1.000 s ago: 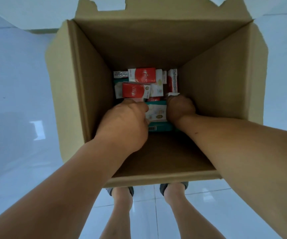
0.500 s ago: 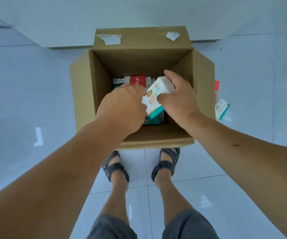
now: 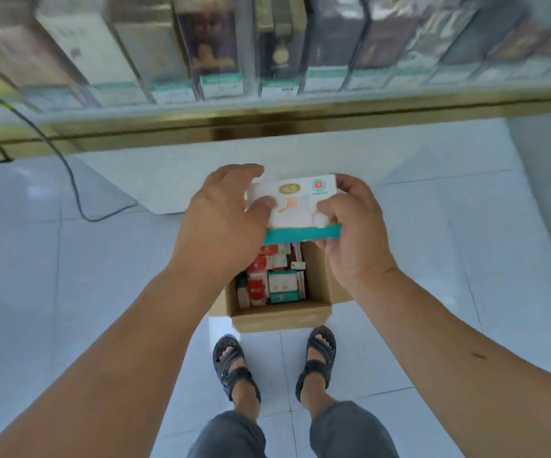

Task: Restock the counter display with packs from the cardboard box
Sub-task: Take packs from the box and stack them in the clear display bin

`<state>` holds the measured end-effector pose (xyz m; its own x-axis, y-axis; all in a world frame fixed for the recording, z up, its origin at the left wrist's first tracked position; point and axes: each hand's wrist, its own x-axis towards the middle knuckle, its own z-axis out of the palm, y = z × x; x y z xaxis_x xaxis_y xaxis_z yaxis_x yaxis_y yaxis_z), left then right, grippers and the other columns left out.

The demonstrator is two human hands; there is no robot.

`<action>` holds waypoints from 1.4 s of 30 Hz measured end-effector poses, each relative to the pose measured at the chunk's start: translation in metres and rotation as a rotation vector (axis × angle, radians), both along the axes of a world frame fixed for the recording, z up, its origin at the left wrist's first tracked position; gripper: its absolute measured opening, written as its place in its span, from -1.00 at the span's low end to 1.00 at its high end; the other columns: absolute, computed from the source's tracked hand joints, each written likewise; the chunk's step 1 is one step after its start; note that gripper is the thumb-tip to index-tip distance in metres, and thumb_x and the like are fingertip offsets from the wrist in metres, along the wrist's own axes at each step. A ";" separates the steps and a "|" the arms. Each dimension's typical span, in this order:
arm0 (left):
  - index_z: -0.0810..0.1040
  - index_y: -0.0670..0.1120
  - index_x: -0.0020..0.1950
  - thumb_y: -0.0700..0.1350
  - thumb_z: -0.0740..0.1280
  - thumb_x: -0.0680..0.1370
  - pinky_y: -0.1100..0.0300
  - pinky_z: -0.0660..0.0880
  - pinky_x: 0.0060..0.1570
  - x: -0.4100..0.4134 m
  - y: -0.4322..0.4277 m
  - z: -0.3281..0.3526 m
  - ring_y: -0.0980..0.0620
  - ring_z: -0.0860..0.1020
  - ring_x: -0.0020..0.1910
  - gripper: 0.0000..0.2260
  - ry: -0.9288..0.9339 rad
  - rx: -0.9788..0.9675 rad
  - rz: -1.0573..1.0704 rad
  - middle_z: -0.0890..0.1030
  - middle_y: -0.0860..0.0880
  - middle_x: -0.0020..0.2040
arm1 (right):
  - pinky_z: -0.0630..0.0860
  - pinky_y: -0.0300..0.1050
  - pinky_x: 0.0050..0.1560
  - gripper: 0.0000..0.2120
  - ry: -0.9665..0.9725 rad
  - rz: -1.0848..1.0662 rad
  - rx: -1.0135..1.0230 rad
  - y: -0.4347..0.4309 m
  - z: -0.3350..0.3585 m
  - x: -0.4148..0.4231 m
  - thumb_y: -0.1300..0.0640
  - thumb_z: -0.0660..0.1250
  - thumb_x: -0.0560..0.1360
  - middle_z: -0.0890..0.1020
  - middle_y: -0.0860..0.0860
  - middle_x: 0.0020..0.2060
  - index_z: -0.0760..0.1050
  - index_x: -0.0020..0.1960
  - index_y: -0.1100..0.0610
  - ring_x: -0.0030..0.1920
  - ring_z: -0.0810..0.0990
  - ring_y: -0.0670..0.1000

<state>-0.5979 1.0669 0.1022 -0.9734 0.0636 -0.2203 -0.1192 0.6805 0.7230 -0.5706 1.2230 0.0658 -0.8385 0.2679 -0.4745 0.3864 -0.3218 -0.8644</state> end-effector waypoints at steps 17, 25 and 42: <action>0.59 0.16 0.11 -0.02 0.26 0.61 0.33 0.48 -0.42 -0.056 -0.016 0.341 0.17 0.59 -0.13 -0.84 0.203 0.238 -0.093 0.62 0.15 0.03 | 0.62 -0.07 0.08 -0.52 0.591 0.296 0.898 -0.002 0.338 -0.040 0.07 0.37 0.47 0.45 -0.13 0.28 0.42 0.38 -0.07 0.32 0.46 -0.06; 0.63 0.06 0.07 -0.07 0.28 0.60 0.14 0.52 -0.12 -0.100 -0.004 0.384 0.05 0.57 -0.12 -0.85 0.315 0.153 -0.060 0.64 0.07 -0.07 | 0.42 0.18 0.25 -0.38 0.780 0.637 1.819 0.016 0.403 -0.094 -0.26 0.29 0.40 0.53 0.02 0.29 0.40 0.37 0.01 0.31 0.45 0.12; 0.64 0.00 0.19 -0.18 0.26 0.59 0.07 0.53 0.14 -0.222 0.002 0.388 -0.01 0.57 0.11 -0.76 0.324 -0.077 0.001 0.64 -0.02 0.13 | 0.46 0.12 0.21 -0.35 0.605 1.055 1.916 -0.005 0.392 -0.277 -0.20 0.38 0.39 0.55 0.03 0.22 0.32 0.39 0.02 0.23 0.48 0.14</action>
